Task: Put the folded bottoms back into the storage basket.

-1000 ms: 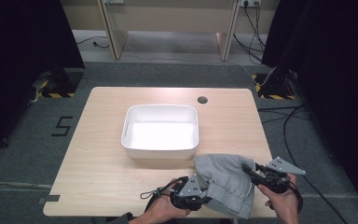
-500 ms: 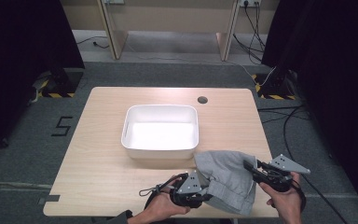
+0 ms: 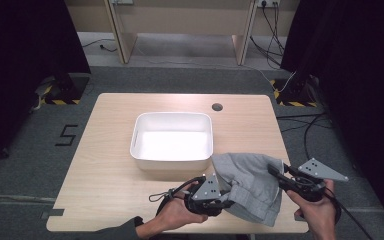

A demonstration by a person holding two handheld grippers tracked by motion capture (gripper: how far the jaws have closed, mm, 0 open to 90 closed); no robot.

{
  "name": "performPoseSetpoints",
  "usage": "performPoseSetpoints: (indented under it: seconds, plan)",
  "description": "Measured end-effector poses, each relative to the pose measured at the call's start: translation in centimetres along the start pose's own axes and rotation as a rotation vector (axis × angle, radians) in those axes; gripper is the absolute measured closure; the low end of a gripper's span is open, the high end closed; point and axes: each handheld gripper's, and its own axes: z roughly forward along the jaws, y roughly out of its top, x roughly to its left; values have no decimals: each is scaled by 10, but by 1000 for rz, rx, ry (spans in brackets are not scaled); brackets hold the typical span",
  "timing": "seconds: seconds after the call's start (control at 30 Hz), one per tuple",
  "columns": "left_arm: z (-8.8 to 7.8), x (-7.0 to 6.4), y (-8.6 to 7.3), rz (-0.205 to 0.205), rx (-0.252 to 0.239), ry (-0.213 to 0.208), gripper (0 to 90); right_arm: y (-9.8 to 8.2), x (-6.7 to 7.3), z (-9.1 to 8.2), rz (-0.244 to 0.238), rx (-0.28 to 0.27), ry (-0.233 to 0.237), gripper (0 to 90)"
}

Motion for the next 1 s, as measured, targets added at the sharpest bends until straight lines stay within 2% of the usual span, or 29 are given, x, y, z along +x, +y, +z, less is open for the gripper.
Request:
performPoseSetpoints:
  seconds: [0.03, 0.2, 0.43, 0.57, 0.8, 0.9, 1.0]
  plan:
    - [-3, 0, 7, 19, -4, 11, 710, 3, 0, -1, -4, -1, -2, 676]
    - [-15, 4, 24, 35, -14, 17, 709, 28, 0, -5, -27, -19, 10, 676]
    - [-32, 16, 41, 16, -37, 25, 709, 57, 3, -3, -56, -33, 23, 677]
    - [-44, 25, 43, 1, -45, 44, 709, 72, 7, 6, -73, -37, 37, 676]
    - [-65, 44, 38, -18, -40, 96, 709, 96, 17, 33, -98, -36, 82, 677]
    - [-78, 55, 37, -25, -50, 128, 709, 108, 25, 46, -117, -28, 102, 677]
    - [-89, 66, 34, -40, -57, 161, 709, 119, 30, 58, -121, -44, 124, 677]
